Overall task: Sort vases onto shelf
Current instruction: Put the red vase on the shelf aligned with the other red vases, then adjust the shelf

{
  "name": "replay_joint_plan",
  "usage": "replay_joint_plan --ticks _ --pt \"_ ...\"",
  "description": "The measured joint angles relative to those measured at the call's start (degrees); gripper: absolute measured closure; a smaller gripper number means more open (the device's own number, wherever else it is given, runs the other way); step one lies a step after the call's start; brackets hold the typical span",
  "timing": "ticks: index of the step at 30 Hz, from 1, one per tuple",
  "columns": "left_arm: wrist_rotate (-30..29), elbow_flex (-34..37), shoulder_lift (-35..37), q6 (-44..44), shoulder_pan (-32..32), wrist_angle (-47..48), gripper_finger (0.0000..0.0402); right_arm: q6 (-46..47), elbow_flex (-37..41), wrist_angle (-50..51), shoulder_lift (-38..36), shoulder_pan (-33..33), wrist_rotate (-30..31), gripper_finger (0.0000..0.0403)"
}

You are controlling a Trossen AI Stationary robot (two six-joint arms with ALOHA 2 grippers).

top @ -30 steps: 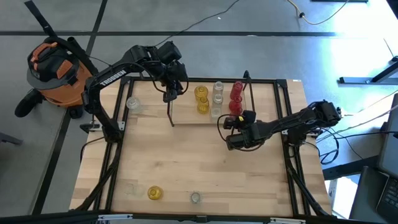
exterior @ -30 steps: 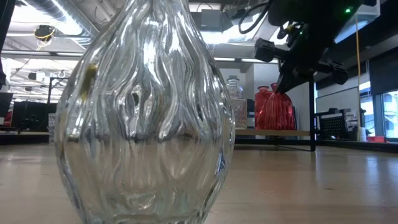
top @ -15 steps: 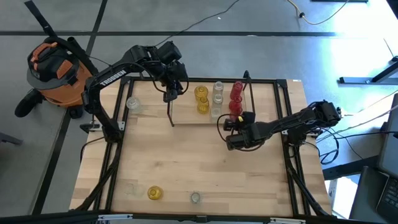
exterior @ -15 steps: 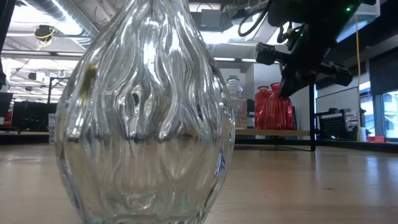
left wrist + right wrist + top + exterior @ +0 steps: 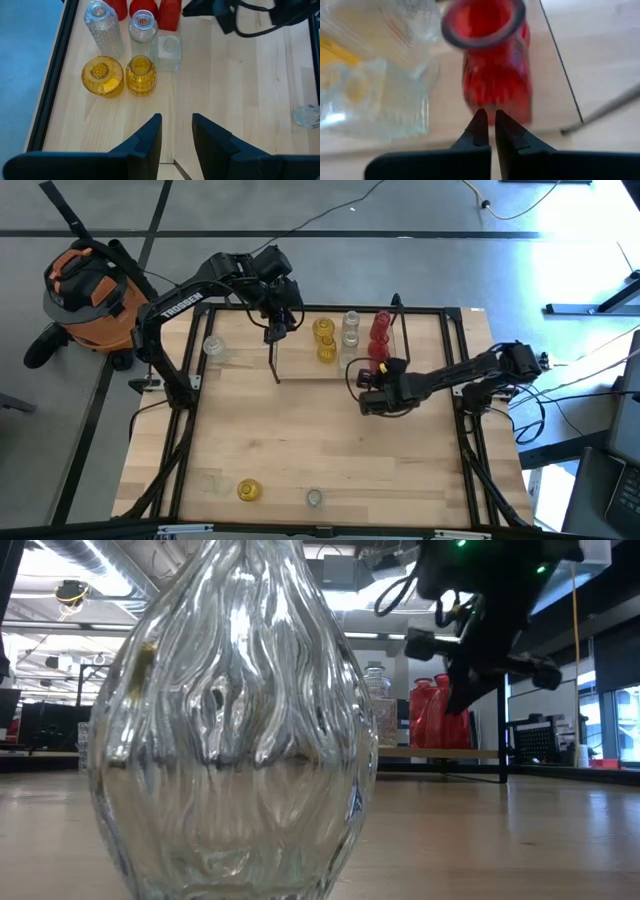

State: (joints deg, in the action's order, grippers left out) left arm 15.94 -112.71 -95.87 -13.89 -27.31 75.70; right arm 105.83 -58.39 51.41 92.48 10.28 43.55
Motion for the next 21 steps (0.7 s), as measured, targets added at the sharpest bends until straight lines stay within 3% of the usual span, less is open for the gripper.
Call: replay_joint_plan --ticks 4,11,21 --pt "0.09 0.00 0.00 0.02 0.03 0.03 0.0301 -3.84 -0.04 -2.65 1.09 -1.82 0.16 0.0403" --pt "0.07 0.00 0.00 1.13 0.07 1.49 0.0301 -4.12 -1.14 1.30 1.39 -1.75 -0.39 0.0403" --pt "0.04 0.00 0.00 1.33 0.11 1.15 0.0301 -5.58 -14.24 21.90 0.58 7.39 5.68 0.0403"
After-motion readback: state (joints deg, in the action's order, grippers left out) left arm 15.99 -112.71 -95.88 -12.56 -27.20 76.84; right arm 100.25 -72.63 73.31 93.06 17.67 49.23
